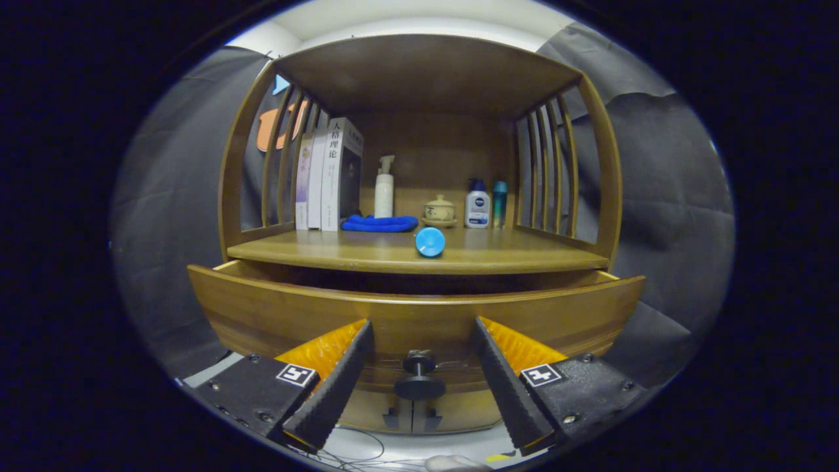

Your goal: Pull open the drawer, take out the items inside it, and place them on the countertop above the cabinet.

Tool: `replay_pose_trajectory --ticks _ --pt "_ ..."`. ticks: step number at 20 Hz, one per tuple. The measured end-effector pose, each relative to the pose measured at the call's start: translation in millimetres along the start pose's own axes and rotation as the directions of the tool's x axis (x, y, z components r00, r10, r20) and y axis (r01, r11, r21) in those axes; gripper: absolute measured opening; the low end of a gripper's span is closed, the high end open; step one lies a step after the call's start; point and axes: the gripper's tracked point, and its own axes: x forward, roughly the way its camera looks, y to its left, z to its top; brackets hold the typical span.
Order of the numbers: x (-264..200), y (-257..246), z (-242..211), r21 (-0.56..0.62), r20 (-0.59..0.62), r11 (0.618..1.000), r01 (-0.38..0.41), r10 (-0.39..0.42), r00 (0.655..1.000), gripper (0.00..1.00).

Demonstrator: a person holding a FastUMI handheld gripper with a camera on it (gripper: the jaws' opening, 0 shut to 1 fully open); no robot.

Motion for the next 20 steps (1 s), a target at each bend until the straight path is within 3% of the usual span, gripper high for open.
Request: replay_pose_trajectory --ticks 11,20 --pt "50.1 2.1 11.1 -0.005 -0.007 1.0 0.007 -0.007 1.0 0.99" --pt "44.0 -2.2 14.9 -0.024 -0.024 1.0 0.018 -0.018 1.0 0.98"
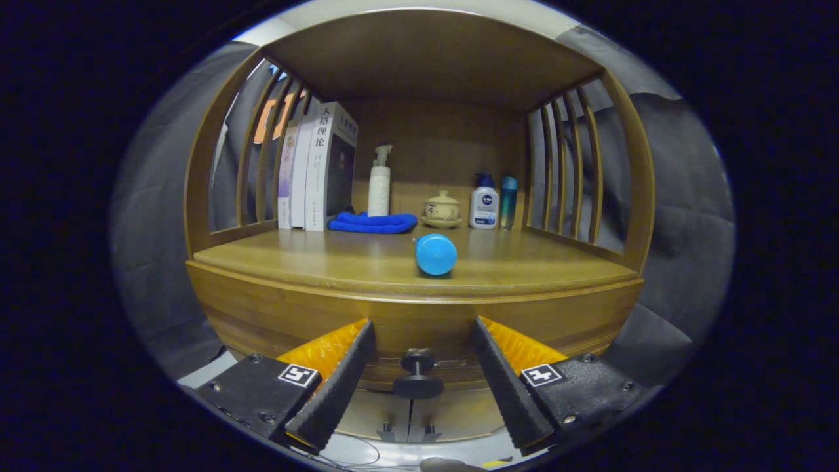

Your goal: Pull open the drawer, take out the items inside it, and place them on the countertop above the cabinet.

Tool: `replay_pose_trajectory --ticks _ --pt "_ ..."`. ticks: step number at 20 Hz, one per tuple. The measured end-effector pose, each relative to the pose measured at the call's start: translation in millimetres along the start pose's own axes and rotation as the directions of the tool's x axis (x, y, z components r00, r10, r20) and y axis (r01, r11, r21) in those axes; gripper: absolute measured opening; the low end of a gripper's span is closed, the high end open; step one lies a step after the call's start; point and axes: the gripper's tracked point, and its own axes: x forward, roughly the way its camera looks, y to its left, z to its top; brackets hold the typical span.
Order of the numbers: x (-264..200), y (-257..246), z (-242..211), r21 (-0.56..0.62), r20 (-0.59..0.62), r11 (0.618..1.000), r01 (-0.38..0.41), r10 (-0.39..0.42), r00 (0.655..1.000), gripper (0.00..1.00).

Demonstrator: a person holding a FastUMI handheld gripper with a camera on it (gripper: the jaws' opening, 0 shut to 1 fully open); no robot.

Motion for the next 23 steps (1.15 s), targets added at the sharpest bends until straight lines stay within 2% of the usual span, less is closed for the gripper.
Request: replay_pose_trajectory --ticks 6,13,19,23 --pt "-55.9 -13.3 20.6 0.047 0.053 0.998 -0.042 0.039 0.998 0.98" --pt "-131.9 -46.7 42.6 0.086 0.142 0.994 -0.06 0.048 0.989 0.98" --pt "-143.1 -69.8 26.3 0.107 0.136 0.994 -0.026 0.011 0.991 0.98" --pt "-146.2 -79.8 30.7 0.117 0.147 0.993 -0.022 0.004 0.989 0.98"
